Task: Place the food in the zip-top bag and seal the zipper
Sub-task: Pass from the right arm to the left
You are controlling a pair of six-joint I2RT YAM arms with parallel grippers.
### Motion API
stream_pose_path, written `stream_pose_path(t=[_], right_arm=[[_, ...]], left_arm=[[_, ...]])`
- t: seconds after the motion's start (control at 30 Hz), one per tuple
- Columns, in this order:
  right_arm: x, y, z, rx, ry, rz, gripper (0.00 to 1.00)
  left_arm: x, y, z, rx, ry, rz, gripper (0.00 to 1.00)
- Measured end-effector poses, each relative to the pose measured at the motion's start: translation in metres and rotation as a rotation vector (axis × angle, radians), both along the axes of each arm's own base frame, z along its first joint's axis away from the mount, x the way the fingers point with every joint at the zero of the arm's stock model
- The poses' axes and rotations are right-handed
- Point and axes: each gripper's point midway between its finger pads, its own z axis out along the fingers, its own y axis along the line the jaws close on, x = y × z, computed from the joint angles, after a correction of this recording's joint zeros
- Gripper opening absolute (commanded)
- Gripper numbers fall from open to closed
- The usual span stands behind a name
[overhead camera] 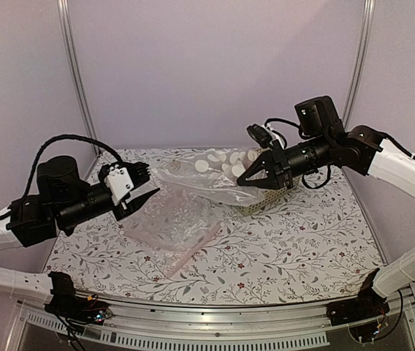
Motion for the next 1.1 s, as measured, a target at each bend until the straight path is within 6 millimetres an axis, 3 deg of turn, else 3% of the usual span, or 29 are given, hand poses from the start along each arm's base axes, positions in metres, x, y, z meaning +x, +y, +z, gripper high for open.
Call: stream_pose_path(t=[0.27,1.1], right_arm=[[-0.001,-0.001,0.002,0.008,0.0,-0.003,0.0],[-0.006,0.002,0.003,0.048,0.014,0.028,0.0]], left_arm=[[0.008,-0.016,-0.018,0.086,0.052,-0.004,0.46],[0.011,-0.025,-0.031,0.174,0.036,-0.002,0.34]])
